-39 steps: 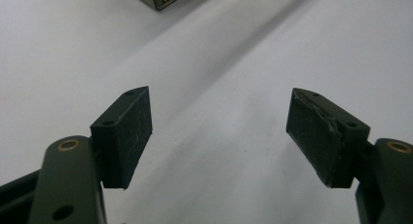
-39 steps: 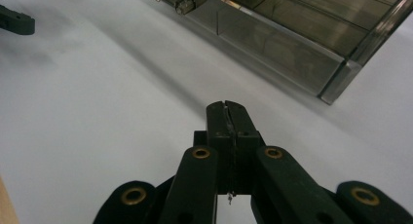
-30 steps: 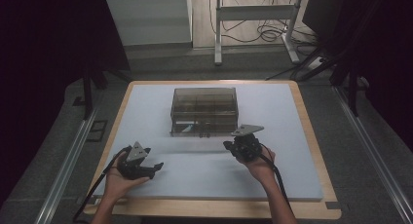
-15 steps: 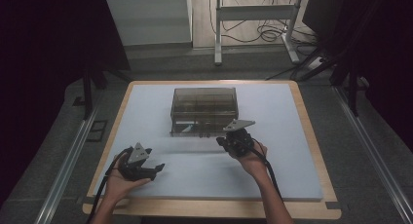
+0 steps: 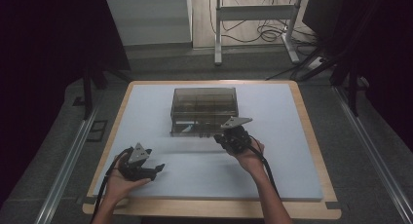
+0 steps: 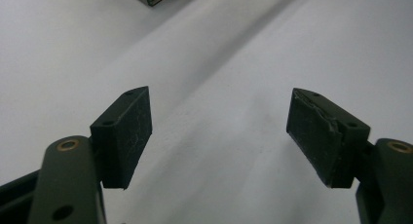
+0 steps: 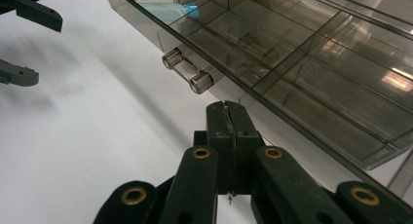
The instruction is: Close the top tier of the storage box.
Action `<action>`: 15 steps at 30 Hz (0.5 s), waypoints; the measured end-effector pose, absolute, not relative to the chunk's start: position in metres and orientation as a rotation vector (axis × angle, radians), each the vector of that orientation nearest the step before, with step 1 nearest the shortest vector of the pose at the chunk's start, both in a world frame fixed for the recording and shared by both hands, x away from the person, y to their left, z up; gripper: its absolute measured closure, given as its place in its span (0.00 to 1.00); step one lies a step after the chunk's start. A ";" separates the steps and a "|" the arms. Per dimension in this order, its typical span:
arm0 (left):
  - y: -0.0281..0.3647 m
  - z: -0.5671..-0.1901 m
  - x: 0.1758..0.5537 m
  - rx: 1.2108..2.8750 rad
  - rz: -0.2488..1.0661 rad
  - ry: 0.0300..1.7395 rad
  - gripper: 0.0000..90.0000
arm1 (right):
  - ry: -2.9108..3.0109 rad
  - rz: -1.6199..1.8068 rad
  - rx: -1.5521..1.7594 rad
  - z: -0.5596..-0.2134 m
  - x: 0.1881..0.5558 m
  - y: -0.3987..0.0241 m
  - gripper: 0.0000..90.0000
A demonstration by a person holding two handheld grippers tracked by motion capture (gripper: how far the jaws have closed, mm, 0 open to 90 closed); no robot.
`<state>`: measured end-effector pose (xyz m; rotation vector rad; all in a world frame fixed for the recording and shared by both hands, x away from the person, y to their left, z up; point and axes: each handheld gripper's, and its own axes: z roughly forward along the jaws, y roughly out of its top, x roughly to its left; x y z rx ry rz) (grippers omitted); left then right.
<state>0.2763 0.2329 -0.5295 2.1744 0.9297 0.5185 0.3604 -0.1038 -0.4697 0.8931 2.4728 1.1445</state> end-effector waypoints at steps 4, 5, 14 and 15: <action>0.234 -0.530 0.277 2.176 0.520 0.934 0.28 | 2.475 1.148 0.894 -0.471 0.362 -0.102 0.99; 0.234 -0.530 0.276 2.176 0.520 0.935 0.28 | 2.477 1.150 0.895 -0.471 0.363 -0.101 0.99; 0.235 -0.530 0.277 2.173 0.521 0.940 0.28 | 2.483 1.162 0.893 -0.473 0.366 -0.094 0.99; 0.235 -0.530 0.277 2.175 0.521 0.940 0.28 | 2.479 1.163 0.897 -0.473 0.366 -0.093 0.99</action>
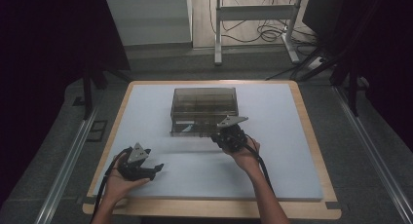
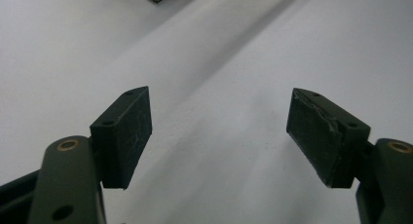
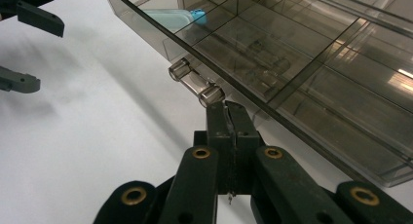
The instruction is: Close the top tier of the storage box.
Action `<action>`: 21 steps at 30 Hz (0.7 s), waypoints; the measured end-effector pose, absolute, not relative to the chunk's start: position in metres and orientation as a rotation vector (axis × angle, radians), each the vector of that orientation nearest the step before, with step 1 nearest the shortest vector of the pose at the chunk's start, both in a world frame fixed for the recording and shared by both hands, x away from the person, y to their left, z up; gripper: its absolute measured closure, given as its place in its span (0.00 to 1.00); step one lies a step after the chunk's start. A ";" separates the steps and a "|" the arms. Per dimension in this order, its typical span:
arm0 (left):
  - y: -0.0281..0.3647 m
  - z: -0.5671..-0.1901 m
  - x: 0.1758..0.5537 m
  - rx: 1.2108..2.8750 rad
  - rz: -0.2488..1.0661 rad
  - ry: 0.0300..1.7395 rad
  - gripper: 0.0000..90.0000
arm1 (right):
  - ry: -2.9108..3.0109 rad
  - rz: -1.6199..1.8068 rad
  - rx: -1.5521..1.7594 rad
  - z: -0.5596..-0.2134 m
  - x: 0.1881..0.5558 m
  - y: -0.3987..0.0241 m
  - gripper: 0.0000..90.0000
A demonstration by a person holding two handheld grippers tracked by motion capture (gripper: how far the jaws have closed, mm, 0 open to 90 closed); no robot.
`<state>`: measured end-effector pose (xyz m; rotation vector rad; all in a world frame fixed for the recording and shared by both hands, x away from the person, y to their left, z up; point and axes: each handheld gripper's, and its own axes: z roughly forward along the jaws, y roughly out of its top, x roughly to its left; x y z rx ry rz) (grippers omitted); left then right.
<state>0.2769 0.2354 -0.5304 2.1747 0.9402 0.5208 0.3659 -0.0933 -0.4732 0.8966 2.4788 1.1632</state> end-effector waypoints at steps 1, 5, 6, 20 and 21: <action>0.236 -0.531 0.277 2.175 0.520 0.940 0.28 | 2.479 1.166 0.896 -0.473 0.367 -0.093 0.99; 0.235 -0.532 0.278 2.177 0.518 0.944 0.28 | 2.476 1.167 0.902 -0.473 0.368 -0.093 0.99; 0.235 -0.532 0.277 2.180 0.518 0.944 0.28 | 2.476 1.167 0.901 -0.473 0.368 -0.093 0.99; 0.235 -0.533 0.278 2.179 0.517 0.950 0.28 | 2.468 1.173 0.909 -0.471 0.372 -0.093 0.99; 0.235 -0.533 0.278 2.180 0.519 0.948 0.28 | 2.468 1.171 0.907 -0.471 0.372 -0.093 0.99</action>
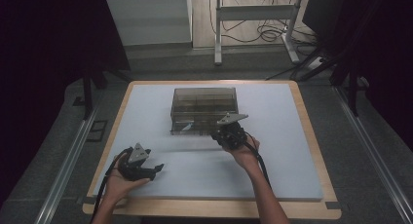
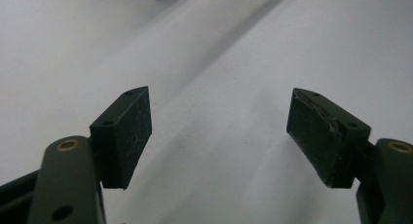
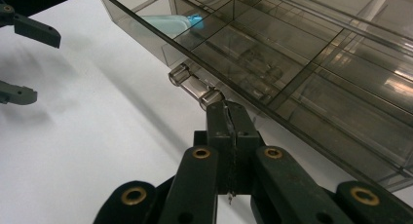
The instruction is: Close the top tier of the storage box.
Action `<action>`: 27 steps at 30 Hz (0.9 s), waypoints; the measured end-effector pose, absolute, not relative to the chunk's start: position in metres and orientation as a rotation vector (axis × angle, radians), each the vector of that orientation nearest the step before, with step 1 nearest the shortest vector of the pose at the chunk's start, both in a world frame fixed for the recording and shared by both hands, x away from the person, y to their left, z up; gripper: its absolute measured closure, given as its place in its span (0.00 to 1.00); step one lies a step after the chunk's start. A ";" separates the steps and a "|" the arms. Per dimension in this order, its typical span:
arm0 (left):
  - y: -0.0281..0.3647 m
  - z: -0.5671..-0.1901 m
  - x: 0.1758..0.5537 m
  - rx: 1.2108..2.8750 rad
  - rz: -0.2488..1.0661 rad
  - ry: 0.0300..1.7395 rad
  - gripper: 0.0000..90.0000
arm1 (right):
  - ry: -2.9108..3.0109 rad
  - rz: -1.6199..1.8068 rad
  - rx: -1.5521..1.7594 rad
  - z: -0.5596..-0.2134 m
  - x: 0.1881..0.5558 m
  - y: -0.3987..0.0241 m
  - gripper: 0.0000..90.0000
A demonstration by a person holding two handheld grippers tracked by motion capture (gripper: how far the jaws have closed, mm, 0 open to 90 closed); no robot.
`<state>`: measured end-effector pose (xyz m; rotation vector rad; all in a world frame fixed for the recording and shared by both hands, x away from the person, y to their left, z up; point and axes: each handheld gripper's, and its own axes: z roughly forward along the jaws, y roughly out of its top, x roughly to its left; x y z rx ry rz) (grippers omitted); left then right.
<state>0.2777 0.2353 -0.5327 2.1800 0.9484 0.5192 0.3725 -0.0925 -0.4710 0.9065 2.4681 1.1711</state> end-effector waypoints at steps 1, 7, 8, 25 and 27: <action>0.236 -0.532 0.277 2.178 0.520 0.948 0.28 | 2.466 1.170 0.906 -0.471 0.374 -0.092 0.99; 0.238 -0.532 0.277 2.173 0.522 0.954 0.28 | 2.462 1.171 0.914 -0.471 0.377 -0.091 0.99; 0.238 -0.532 0.277 2.175 0.521 0.953 0.28 | 2.461 1.170 0.915 -0.472 0.377 -0.091 0.99; 0.237 -0.533 0.278 2.180 0.514 0.950 0.28 | 2.456 1.171 0.936 -0.472 0.381 -0.092 0.99; 0.238 -0.533 0.278 2.179 0.515 0.949 0.28 | 2.457 1.170 0.939 -0.472 0.382 -0.092 0.99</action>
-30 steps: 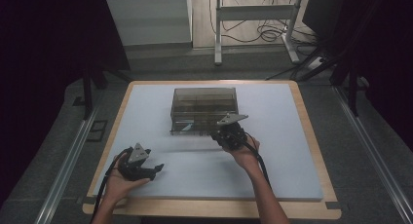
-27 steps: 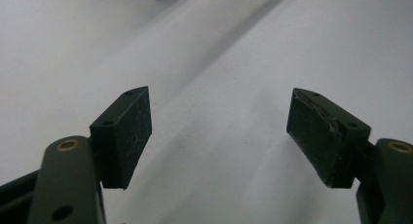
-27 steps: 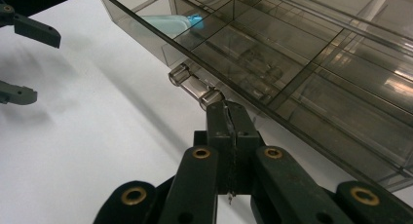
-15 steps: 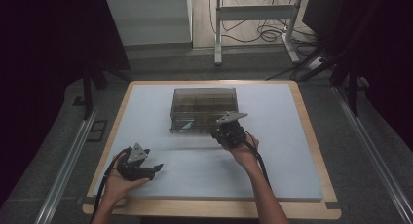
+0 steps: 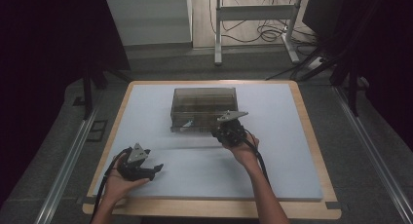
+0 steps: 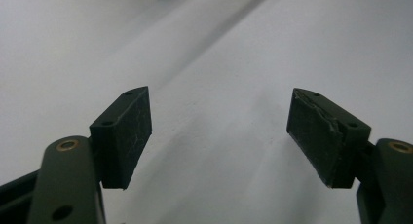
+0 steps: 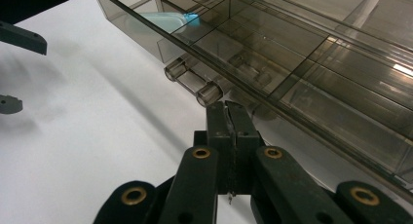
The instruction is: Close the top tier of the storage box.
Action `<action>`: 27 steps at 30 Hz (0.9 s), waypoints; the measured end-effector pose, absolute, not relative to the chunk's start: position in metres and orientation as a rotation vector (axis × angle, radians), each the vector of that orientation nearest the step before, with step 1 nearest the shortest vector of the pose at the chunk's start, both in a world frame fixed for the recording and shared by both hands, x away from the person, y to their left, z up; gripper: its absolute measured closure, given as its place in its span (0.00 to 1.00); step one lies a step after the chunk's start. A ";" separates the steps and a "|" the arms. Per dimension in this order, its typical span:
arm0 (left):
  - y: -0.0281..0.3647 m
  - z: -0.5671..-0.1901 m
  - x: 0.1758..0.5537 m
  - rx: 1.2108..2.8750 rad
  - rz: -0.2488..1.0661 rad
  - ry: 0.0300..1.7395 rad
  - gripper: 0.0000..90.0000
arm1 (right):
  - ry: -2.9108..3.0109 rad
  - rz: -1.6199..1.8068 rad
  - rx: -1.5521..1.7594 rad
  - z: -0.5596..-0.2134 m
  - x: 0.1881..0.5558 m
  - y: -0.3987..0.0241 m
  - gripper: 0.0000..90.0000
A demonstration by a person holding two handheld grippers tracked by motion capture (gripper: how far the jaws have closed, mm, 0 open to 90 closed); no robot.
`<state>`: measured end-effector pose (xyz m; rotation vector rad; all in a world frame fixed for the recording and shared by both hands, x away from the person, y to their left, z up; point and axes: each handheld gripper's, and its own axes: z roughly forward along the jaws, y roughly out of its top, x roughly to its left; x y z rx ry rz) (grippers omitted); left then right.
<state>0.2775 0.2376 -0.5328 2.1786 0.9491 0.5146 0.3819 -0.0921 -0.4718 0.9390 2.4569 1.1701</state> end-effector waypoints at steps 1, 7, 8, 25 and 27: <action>0.238 -0.533 0.277 2.178 0.515 0.949 0.28 | 2.455 1.169 0.942 -0.472 0.382 -0.092 0.99; 0.238 -0.533 0.277 2.178 0.516 0.949 0.28 | 2.454 1.170 0.948 -0.472 0.385 -0.092 0.99; 0.238 -0.533 0.277 2.178 0.516 0.949 0.28 | 2.454 1.170 0.948 -0.472 0.385 -0.092 0.99; 0.237 -0.533 0.277 2.180 0.517 0.948 0.28 | 2.451 1.166 0.969 -0.471 0.392 -0.090 0.99; 0.237 -0.533 0.277 2.181 0.516 0.949 0.28 | 2.451 1.165 0.966 -0.470 0.393 -0.090 0.99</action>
